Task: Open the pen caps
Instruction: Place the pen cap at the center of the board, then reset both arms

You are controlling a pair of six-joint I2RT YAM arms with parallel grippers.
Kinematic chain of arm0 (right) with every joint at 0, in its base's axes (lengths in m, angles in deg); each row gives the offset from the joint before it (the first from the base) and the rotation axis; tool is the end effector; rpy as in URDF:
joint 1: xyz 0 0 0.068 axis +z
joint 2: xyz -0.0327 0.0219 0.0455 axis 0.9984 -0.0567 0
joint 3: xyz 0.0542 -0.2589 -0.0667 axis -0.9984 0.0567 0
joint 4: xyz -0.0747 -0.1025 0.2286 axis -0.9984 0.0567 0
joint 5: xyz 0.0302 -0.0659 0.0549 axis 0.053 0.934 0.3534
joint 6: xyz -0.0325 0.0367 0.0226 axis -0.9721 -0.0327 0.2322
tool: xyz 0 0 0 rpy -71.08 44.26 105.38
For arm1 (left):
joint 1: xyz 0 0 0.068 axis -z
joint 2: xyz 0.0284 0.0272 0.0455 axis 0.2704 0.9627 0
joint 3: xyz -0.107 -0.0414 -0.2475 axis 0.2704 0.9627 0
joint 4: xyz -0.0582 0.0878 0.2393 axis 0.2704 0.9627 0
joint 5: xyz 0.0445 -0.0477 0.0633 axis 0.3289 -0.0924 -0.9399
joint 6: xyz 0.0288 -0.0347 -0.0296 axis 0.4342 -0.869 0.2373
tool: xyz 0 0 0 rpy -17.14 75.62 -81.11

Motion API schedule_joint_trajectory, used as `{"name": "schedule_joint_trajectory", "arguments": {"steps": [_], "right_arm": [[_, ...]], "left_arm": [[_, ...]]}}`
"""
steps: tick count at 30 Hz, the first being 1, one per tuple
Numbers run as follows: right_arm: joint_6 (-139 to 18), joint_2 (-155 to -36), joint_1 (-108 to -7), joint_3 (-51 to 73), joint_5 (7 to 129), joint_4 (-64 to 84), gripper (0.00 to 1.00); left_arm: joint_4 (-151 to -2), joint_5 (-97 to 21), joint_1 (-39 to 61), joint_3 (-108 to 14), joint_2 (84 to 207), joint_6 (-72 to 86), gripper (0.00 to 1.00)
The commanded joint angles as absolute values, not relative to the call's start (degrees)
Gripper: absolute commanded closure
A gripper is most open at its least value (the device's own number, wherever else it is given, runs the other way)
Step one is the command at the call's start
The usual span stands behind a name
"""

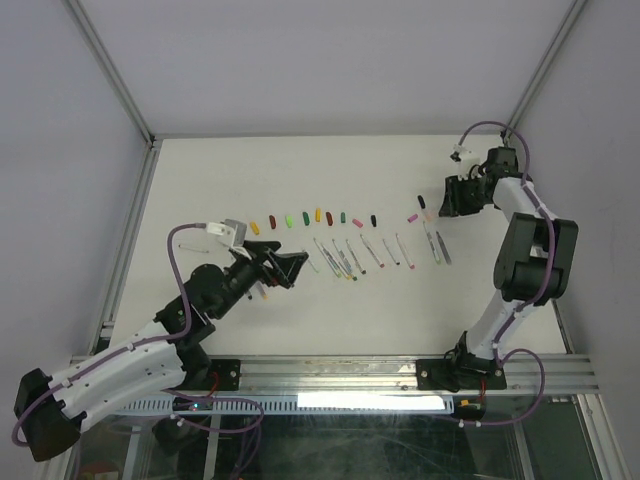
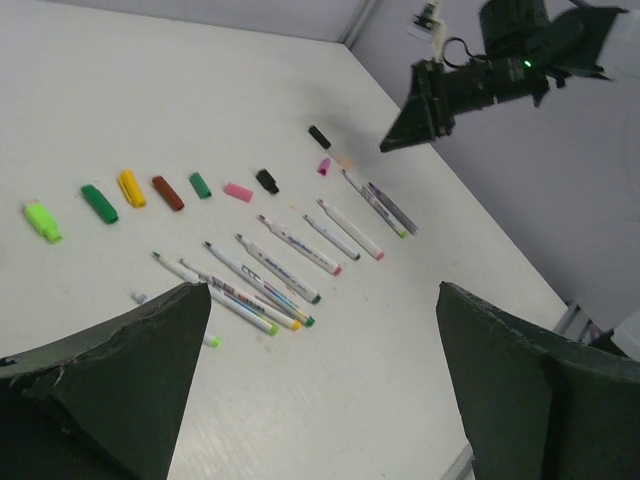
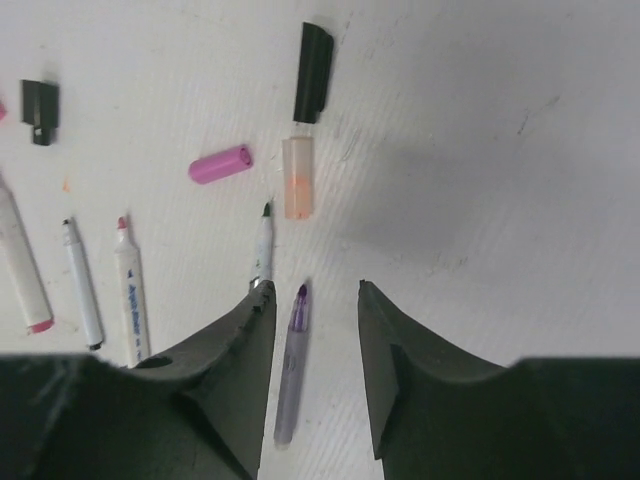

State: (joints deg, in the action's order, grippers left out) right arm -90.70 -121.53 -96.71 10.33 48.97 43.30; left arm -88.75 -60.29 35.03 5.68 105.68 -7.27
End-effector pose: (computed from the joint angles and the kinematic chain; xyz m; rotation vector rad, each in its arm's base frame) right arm 0.3807 -0.0506 0.1974 -0.4386 2.5223 0.4130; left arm 0.1124 -0.1236 0.2509 0.1583 1.6731 -0.8277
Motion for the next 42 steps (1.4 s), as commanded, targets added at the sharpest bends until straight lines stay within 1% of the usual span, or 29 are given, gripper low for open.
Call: {"name": "schedule_joint_trajectory", "arguments": {"steps": [1, 5, 6, 7, 9, 12, 13, 16, 19, 21, 23, 27, 30, 34, 42], "right_arm": [[-94.8, -109.1, -97.7, 12.9, 44.6, 42.5, 0.59], [-97.1, -99.0, -98.1, 15.0, 41.5, 42.4, 0.54], [-97.4, -95.9, -98.2, 15.4, 41.2, 42.0, 0.51], [-97.4, -93.1, -98.4, 15.7, 41.3, 41.0, 0.46], [-96.8, -87.7, -99.1, 16.1, 40.9, 38.7, 0.32], [-95.0, -81.2, -100.6, 15.2, 40.1, 35.0, 0.05], [-94.1, -79.6, -101.1, 14.6, 39.5, 34.0, 0.02], [-89.5, -77.8, -102.1, 9.5, 37.5, 34.1, 0.02], [-80.9, -80.5, -102.5, 0.2, 37.7, 38.6, 0.02], [-78.5, -81.0, -102.7, -4.7, 36.2, 40.4, 0.02], [-78.1, -81.6, -102.7, -9.1, 33.6, 43.2, 0.02], [-79.4, -83.0, -102.7, -17.2, 26.6, 50.7, 0.02], [-74.6, -83.3, -102.7, -21.0, 26.0, 51.6, 0.02], [-69.1, -82.8, -102.7, -24.8, 30.6, 52.7, 0.01], [-64.9, -80.9, -102.9, -27.0, 33.6, 54.9, 0.01]], "left_arm": [[-82.0, -52.5, 27.4, -4.8, 108.2, -7.8, 0.01], [-78.5, -40.9, 16.3, -12.0, 113.4, -10.1, 0.01], [-77.1, -39.5, 14.6, -14.1, 114.6, -10.2, 0.01], [-75.4, -38.9, 13.4, -16.3, 115.6, -10.2, 0.01], [-72.3, -38.9, 11.7, -20.3, 117.0, -9.8, 0.01], [-66.5, -38.8, 9.4, -27.6, 118.8, -8.2, 0.01], [-64.3, -39.2, 9.0, -30.2, 119.4, -7.4, 0.01], [-58.0, -41.3, 8.7, -38.7, 120.7, -4.6, 0.01], [-52.6, -42.6, 8.7, -46.8, 121.3, -2.5, 0.01], [-49.1, -42.7, 8.7, -52.3, 122.0, -1.5, 0.01], [-45.8, -42.7, 8.7, -58.6, 122.8, -0.7, 0.01], [-41.1, -42.2, 8.6, -66.3, 124.3, 0.4, 0.01], [-39.3, -41.2, 8.7, -69.5, 124.7, 0.6, 0.01], [-37.5, -40.0, 8.7, -71.7, 124.7, 1.1, 0.01], [-36.2, -39.6, 8.7, -69.9, 120.6, 1.6, 0.01]]}}
